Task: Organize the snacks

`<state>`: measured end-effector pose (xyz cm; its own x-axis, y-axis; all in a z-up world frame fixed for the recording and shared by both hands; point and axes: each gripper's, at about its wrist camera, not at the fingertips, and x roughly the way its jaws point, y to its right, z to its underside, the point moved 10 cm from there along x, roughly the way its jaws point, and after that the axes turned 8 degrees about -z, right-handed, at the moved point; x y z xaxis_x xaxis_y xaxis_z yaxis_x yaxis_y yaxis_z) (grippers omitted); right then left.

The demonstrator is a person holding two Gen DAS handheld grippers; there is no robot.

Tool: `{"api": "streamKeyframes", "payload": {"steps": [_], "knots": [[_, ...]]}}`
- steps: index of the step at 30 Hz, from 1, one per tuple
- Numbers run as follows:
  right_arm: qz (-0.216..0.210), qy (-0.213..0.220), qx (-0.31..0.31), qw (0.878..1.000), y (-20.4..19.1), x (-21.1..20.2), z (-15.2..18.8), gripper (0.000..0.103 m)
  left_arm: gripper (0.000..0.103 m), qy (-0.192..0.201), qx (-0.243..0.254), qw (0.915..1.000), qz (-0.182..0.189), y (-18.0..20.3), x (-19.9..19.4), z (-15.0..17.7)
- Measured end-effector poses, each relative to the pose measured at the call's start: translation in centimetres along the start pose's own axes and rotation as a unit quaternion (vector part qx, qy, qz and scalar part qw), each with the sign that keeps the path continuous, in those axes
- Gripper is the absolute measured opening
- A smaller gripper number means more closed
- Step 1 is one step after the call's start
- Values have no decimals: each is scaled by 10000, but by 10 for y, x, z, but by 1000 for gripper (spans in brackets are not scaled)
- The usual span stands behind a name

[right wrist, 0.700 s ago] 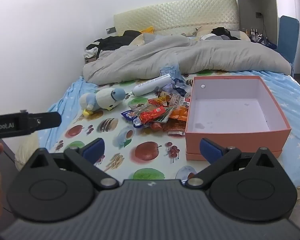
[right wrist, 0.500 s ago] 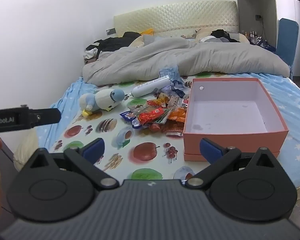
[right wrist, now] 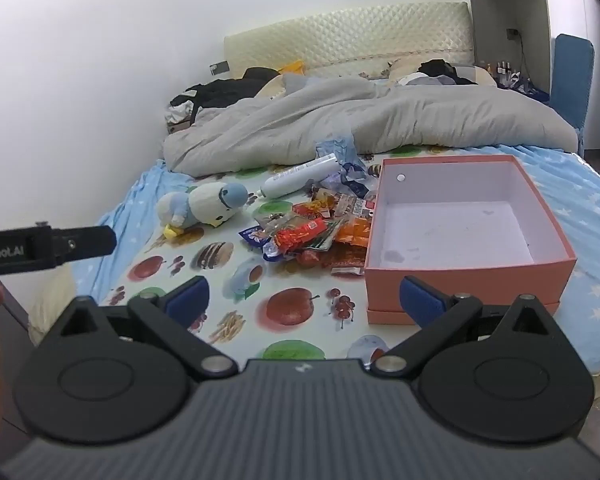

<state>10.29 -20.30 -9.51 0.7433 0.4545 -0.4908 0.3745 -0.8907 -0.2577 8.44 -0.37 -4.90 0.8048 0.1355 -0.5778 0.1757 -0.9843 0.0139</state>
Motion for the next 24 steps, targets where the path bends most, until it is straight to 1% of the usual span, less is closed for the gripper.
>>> {"api": "streamKeyframes", "payload": {"steps": [7, 11, 18, 24], "knots": [[-43, -22, -7, 10000, -4, 0, 1, 103, 103, 23, -11, 10000, 1, -4, 1, 4], [-162, -14, 49, 9999, -6, 1, 3, 103, 103, 12, -11, 10000, 3, -3, 2, 7], [-133, -42, 97, 9999, -2, 2, 3, 103, 103, 26, 65, 9999, 96, 5, 3, 12], [-1, 13, 84, 10000, 1, 2, 4, 103, 103, 64, -14, 9998, 167, 3, 3, 12]]}}
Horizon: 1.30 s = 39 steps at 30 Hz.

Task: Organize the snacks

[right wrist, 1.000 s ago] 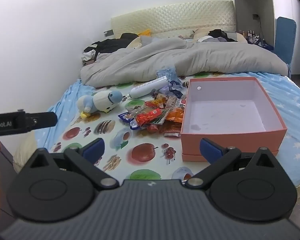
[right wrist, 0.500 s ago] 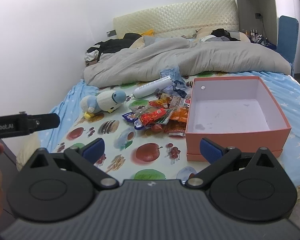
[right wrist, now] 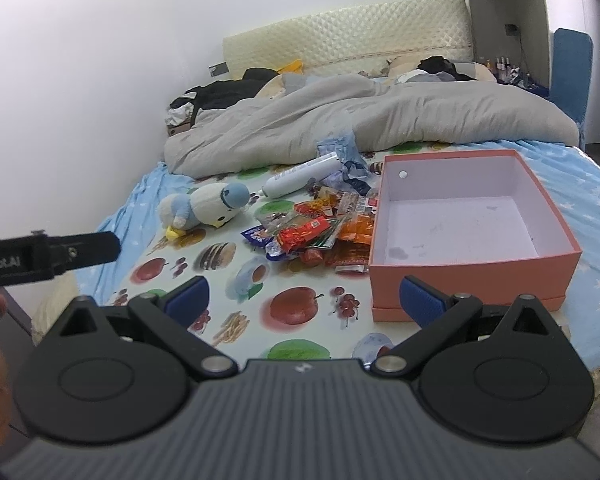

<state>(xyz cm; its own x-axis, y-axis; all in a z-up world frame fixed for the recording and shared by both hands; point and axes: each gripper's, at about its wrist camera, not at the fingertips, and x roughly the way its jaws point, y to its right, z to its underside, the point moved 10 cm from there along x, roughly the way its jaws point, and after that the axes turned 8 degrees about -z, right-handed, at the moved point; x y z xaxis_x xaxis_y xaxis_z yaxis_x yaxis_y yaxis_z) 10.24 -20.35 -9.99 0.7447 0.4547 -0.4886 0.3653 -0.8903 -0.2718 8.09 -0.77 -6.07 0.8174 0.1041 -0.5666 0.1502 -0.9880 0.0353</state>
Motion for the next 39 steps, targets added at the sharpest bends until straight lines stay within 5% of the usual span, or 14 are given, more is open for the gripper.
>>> {"api": "streamKeyframes", "payload": {"steps": [16, 39], "knots": [[3, 189, 113, 9998, 5, -8, -5, 103, 103, 96, 195, 9997, 133, 13, 1, -20], [-224, -194, 234, 9993, -4, 11, 9, 103, 103, -307, 210, 9991, 190, 9, 27, -2]]}}
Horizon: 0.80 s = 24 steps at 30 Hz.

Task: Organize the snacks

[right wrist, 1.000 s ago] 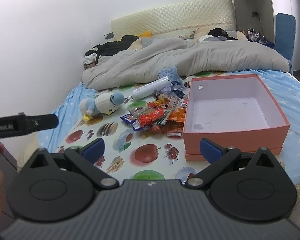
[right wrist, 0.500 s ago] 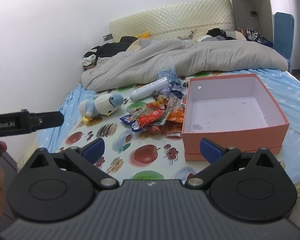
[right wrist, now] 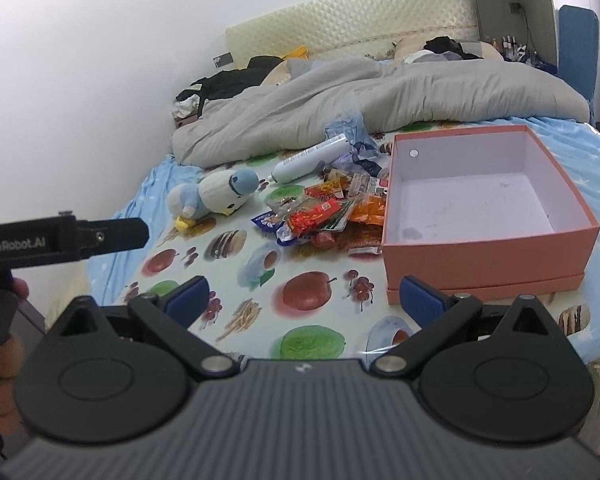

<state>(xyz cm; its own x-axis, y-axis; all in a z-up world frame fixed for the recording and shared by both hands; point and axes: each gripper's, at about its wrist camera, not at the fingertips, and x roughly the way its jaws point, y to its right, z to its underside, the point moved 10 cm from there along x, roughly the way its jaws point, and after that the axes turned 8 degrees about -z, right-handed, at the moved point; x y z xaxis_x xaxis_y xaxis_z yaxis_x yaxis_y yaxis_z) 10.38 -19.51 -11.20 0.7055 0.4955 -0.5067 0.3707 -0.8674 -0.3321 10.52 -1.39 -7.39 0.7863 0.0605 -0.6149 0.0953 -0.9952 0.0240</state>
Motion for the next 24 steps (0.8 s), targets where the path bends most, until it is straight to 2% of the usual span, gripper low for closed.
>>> {"api": "streamKeyframes", "payload": {"steps": [13, 24], "knots": [[107, -80, 62, 9999, 4, 7, 6, 103, 103, -141, 23, 9998, 110, 6, 12, 6], [155, -165, -217, 9995, -1, 17, 7, 103, 103, -257, -39, 9996, 83, 1, 22, 4]]}}
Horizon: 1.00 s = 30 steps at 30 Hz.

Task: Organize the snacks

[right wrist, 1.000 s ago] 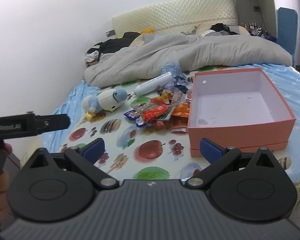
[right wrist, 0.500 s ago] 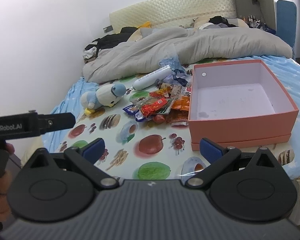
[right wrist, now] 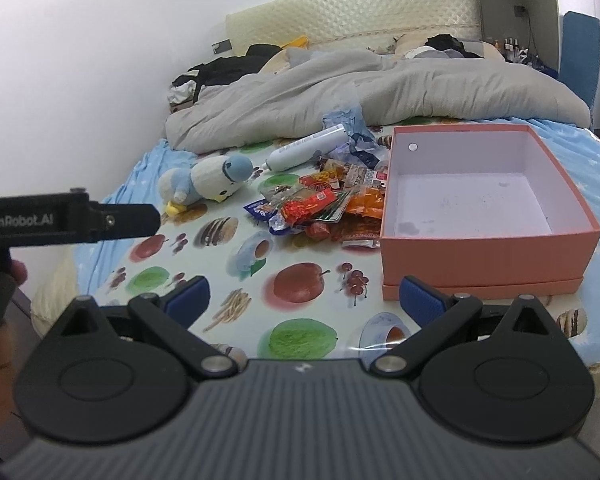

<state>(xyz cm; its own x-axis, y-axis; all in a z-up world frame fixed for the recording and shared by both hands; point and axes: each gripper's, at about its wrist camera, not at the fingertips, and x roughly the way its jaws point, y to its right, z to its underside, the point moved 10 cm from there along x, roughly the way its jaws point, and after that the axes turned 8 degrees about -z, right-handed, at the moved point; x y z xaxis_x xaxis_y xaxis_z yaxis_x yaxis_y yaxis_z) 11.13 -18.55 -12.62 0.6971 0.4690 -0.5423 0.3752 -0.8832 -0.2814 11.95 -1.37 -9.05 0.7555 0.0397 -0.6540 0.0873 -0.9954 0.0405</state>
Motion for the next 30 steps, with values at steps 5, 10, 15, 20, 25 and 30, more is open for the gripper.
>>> {"api": "streamKeyframes", "payload": {"steps": [5, 10, 15, 20, 25, 30], "knots": [[86, 5, -20, 10000, 7, 7, -3, 103, 103, -46, 5, 10000, 8, -2, 7, -2], [84, -45, 18, 10000, 12, 20, -4, 103, 103, -153, 57, 9999, 15, -4, 27, -8], [230, 22, -64, 9997, 18, 31, -11, 98, 103, -217, 60, 9997, -11, -7, 45, -15], [228, 62, -37, 9997, 24, 44, -19, 96, 103, -271, 28, 9996, -13, -11, 63, -21], [321, 264, -623, 9972, 16, 57, -25, 96, 103, -413, -44, 9991, 16, -19, 86, -26], [299, 148, -656, 9973, 15, 79, -28, 96, 103, -493, -83, 9987, 54, -27, 109, -31]]}}
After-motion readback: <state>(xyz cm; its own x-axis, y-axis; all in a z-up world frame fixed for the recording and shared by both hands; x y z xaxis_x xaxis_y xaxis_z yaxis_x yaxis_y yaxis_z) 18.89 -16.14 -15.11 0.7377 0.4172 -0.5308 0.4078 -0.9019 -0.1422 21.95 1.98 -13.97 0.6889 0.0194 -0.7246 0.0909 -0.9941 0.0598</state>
